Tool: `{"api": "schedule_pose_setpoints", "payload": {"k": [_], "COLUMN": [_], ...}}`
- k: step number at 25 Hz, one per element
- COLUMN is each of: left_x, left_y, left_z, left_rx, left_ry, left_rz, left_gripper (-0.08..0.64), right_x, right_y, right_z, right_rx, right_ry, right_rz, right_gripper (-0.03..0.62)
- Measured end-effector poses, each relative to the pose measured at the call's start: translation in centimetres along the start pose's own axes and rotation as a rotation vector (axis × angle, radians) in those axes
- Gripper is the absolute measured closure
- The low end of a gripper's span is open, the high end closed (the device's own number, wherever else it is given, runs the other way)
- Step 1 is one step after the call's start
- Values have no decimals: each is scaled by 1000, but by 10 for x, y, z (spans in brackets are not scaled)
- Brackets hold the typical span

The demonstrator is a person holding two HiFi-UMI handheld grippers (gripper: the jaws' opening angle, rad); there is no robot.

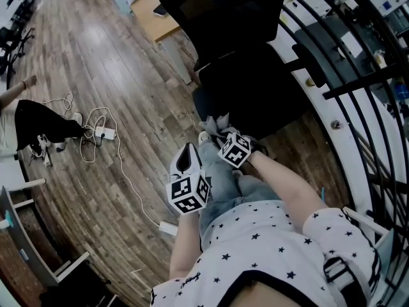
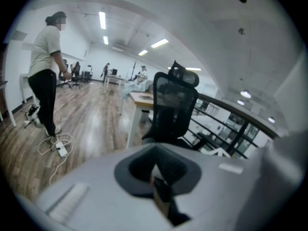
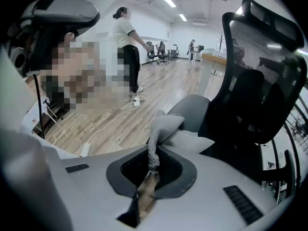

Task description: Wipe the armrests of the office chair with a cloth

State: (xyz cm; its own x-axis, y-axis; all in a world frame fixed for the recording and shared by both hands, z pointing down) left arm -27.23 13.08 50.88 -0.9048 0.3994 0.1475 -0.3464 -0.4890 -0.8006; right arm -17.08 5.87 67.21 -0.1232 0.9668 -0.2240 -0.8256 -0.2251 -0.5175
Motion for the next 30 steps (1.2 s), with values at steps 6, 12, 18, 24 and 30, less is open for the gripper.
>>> {"api": "schedule_pose_setpoints", "payload": {"k": [6, 12, 18, 24, 30], "left_x": [-4, -8, -12, -19, -32], "left_y": [0, 2, 4, 4, 4], "left_z": [-1, -4, -8, -18, -34], "left_rx": [-7, -16, -29, -47, -61], "left_ry": [-7, -12, -12, -16, -19], "left_rz": [3, 11, 14, 20, 12], "left_gripper": [554, 554, 554, 554, 554], "right_x": [7, 16, 15, 17, 30], "right_y": [-6, -14, -14, -11, -13], "right_z": [-2, -2, -7, -40, -95], "right_rx": [0, 15, -9, -116, -245], "right_ry": [4, 23, -5, -50, -91], "right_rz": [-3, 8, 15, 55, 82], "right_gripper": [561, 561, 561, 561, 561]}}
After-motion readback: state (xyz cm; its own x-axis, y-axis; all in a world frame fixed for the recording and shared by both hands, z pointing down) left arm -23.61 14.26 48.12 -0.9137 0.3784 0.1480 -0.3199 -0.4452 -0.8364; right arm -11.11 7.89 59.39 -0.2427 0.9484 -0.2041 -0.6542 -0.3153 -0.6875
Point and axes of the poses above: the fingertips, and each gripper's own axes: z forward along the fingers, x to its left, y out of its top, the point moved 5 cm from there along -z, backward along the fingers, and after that the axes turned 12 degrees about y, right-handed, at the moved point
